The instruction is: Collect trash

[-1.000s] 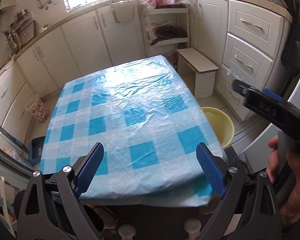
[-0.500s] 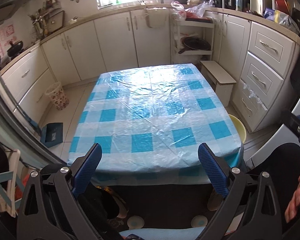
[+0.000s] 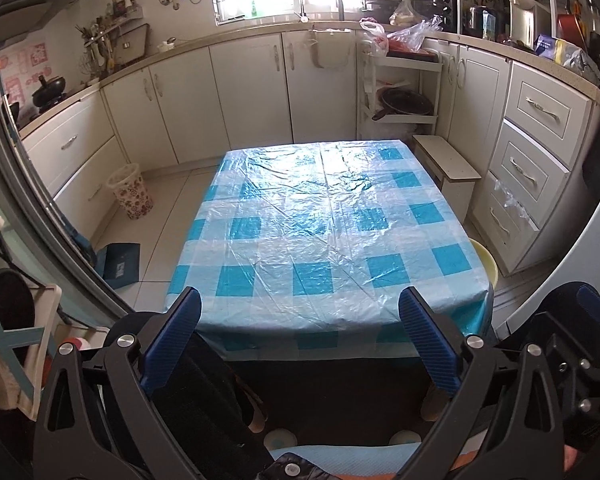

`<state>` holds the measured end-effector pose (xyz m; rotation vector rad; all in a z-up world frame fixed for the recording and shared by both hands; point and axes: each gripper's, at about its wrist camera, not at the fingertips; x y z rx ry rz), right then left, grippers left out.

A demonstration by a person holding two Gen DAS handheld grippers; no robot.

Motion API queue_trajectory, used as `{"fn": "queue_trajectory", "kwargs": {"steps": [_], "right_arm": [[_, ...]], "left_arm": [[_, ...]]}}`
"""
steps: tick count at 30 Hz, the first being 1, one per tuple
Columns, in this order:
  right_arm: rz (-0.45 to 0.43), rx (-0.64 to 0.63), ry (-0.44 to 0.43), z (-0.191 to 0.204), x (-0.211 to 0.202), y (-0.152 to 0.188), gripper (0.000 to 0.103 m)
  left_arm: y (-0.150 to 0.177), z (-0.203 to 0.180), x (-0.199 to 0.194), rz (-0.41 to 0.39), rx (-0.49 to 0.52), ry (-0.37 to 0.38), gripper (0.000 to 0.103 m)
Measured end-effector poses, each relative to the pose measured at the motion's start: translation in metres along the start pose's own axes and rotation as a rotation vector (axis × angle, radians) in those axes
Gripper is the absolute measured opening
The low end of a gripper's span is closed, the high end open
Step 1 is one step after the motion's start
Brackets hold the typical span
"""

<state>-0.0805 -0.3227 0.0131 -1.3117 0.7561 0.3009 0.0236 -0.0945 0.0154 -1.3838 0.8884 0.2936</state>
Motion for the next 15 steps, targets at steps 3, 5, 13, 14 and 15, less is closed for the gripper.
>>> {"fn": "queue_trajectory", "kwargs": {"steps": [3,5,13,14,15], "right_arm": [[-0.012,-0.015,0.001,0.003,-0.003,0.0,0.096],[-0.018,-0.021,0.01,0.006,-0.005,0.002,0.096],[-0.025,-0.023,0.022,0.01,-0.01,0.004,0.096],[-0.026,-0.025,0.022,0.01,-0.01,0.005,0.096],[-0.027,-0.028,0.023,0.011,-0.011,0.005,0.096]], "left_arm": [[0.002,0.002,-0.005,-0.009,-0.001,-0.008,0.095],[0.003,0.003,-0.007,-0.011,-0.004,-0.008,0.095],[0.005,0.005,-0.019,-0.038,-0.005,-0.009,0.095],[0.005,0.006,-0.021,-0.039,-0.005,-0.01,0.095],[0.006,0.006,-0.021,-0.04,-0.007,-0.01,0.095]]}}
Point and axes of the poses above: each gripper's, at about its wrist camera, not at the fingertips, and x roughly the way its jaws point, z to its left, y to its underside, and after that the axes turned 13 degrees about y, right-handed
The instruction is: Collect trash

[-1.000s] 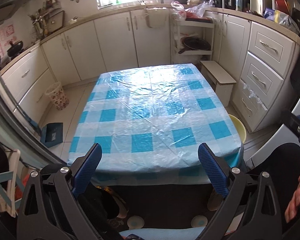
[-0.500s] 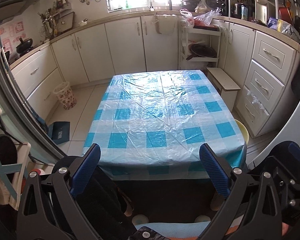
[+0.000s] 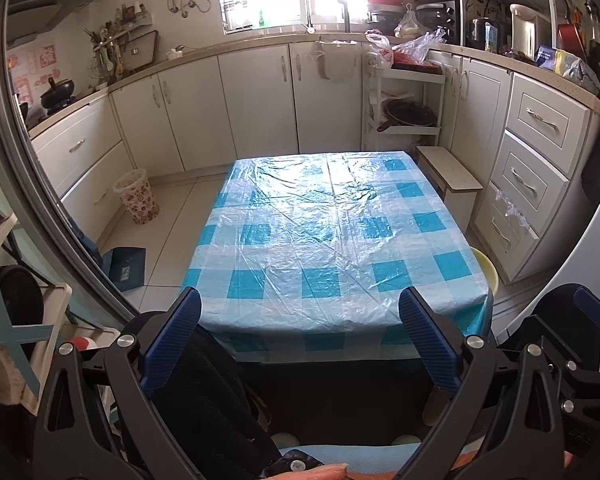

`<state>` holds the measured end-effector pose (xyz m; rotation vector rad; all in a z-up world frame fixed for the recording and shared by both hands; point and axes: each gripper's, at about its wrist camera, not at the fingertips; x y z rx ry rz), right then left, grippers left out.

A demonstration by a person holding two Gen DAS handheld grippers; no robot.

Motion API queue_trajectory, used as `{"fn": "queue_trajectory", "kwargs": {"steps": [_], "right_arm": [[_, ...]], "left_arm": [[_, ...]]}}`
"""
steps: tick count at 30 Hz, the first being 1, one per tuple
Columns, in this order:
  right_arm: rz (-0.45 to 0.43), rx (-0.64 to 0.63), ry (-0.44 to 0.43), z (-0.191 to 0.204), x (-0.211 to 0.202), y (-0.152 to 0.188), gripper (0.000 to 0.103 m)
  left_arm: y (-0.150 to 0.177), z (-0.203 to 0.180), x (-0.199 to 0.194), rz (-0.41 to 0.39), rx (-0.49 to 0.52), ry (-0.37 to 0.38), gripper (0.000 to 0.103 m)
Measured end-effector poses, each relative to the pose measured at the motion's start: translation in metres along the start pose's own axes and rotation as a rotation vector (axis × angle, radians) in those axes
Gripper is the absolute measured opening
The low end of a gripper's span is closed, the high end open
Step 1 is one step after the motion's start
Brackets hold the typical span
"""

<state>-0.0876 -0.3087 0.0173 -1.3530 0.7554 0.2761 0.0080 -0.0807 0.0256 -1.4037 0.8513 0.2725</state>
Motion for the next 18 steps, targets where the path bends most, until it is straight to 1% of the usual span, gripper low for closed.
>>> {"fn": "queue_trajectory", "kwargs": {"steps": [18], "right_arm": [[-0.012,-0.012,0.006,0.003,-0.008,0.002,0.096]], "left_arm": [[0.006,0.001,-0.017,-0.022,-0.004,-0.027,0.095]]}}
Point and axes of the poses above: each gripper's, at about its wrist camera, not at the fingertips, and x roughly the way its jaws point, z to its left, y to its underside, and after that the axes turned 13 degrees about y, right-handed
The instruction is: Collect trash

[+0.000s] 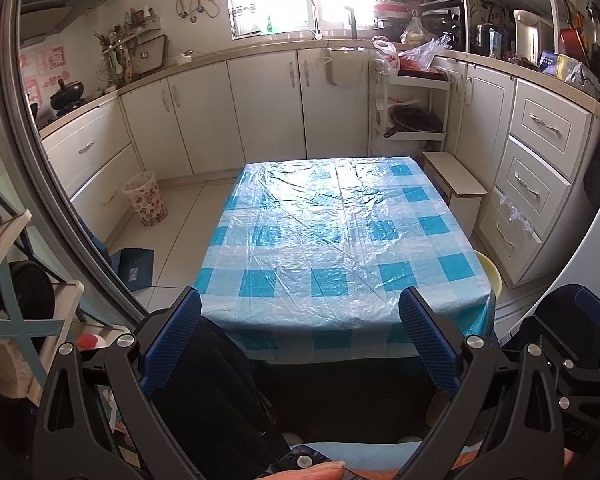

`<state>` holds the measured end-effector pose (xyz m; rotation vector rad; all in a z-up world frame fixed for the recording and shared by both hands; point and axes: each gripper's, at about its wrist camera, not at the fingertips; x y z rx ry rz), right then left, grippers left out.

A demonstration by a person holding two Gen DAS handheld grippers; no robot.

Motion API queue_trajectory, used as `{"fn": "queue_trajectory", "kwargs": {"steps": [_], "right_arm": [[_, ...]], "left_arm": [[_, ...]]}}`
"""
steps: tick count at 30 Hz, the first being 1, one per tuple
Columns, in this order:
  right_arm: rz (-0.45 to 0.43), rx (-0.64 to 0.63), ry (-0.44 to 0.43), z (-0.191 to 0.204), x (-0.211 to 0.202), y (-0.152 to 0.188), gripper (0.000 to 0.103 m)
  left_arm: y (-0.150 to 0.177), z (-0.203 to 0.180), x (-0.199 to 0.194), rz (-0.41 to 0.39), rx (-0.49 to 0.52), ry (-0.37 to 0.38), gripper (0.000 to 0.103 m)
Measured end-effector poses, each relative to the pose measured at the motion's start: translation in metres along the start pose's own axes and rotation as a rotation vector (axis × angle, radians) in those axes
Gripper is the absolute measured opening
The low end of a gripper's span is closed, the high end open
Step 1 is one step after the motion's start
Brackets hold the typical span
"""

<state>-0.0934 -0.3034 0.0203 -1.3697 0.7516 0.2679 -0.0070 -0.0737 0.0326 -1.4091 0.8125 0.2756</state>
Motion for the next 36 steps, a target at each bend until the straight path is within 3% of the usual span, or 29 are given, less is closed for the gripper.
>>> {"fn": "queue_trajectory", "kwargs": {"steps": [36], "right_arm": [[0.023,-0.031,-0.006,0.004,0.0,0.009,0.096]], "left_arm": [[0.003,0.003,-0.012,-0.015,-0.017,-0.02,0.095]]}}
Point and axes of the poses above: each gripper's, at about its wrist camera, not at the fingertips, and x roughly the way its jaws point, z to its left, y to its underside, and after that the axes turned 13 degrees about y, right-handed
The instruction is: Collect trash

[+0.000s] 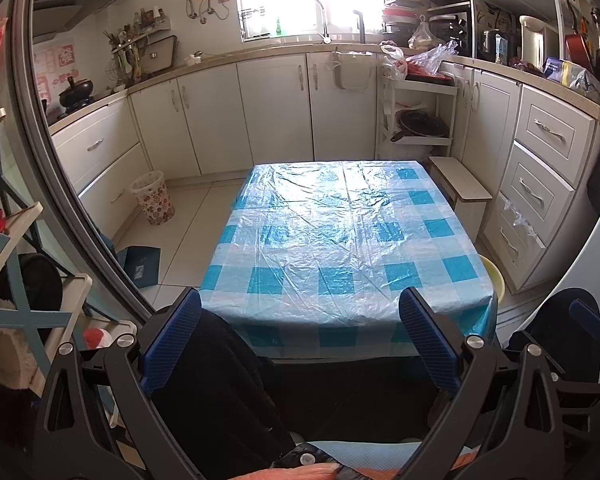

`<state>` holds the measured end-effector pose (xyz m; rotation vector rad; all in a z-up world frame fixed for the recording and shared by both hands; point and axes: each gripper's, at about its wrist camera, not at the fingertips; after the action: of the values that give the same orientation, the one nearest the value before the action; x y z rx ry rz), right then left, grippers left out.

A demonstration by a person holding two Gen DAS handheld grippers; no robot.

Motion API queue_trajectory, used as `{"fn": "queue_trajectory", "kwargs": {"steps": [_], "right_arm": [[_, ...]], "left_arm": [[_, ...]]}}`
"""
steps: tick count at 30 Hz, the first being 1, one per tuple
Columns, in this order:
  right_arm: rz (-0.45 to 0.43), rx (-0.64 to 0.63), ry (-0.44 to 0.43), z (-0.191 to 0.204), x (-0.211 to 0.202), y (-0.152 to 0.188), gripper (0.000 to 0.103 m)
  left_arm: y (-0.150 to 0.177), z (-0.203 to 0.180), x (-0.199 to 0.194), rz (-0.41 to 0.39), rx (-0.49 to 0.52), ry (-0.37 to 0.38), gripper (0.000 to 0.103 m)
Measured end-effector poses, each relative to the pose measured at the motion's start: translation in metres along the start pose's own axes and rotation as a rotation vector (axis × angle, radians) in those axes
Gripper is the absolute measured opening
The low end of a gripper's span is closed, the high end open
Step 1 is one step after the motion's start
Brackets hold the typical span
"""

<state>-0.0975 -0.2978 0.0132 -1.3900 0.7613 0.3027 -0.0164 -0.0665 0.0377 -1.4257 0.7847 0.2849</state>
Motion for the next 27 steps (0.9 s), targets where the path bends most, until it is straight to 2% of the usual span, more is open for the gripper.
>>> {"fn": "queue_trajectory", "kwargs": {"steps": [27], "right_arm": [[-0.005,-0.015,-0.009,0.001,-0.004,0.004,0.096]], "left_arm": [[0.005,-0.001,-0.012,-0.029,-0.001,-0.02,0.095]]}}
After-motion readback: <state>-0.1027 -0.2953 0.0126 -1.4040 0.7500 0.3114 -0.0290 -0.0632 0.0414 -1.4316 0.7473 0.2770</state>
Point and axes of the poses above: each gripper's, at about its wrist camera, not at the fingertips, and x roughly the way its jaws point, z to its left, y to its underside, and after that the axes turned 13 degrees about y, right-handed
